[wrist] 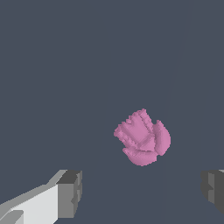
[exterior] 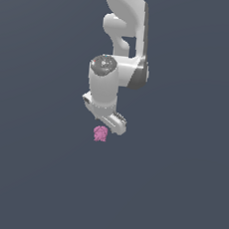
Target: Pick up the object and move it to a goal position.
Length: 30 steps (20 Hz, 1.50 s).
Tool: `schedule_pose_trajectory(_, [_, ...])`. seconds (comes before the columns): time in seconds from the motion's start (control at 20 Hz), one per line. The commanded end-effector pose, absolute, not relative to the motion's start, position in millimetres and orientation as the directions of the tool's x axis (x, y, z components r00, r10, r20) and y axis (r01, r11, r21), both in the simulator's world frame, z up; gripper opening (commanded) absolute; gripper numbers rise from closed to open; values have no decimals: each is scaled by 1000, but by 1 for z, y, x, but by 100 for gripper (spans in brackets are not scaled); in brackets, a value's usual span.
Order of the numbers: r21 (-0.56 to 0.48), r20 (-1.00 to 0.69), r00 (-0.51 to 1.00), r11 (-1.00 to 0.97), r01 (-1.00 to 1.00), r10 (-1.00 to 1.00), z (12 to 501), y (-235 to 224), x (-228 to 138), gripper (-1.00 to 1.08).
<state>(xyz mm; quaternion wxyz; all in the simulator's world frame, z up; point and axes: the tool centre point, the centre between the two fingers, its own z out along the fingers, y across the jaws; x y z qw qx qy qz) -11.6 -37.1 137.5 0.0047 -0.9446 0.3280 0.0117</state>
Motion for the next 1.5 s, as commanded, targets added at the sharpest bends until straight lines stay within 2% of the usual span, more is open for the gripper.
schedule_pose_trajectory(0.0, [0,-25,736,-736,-677,-677,133,-39,-12,100])
schedule_pose_trajectory(0.75, [4,-15,374,-374,-927,-927,109,-49,-15,100])
schedule_pose_trajectory(1.1, [3,-8,191,-191,-981,-981,99,-54,-17,100])
schedule_pose_trajectory(1.45, [1,-2,71,-71,-997,-997,93,-58,-18,100])
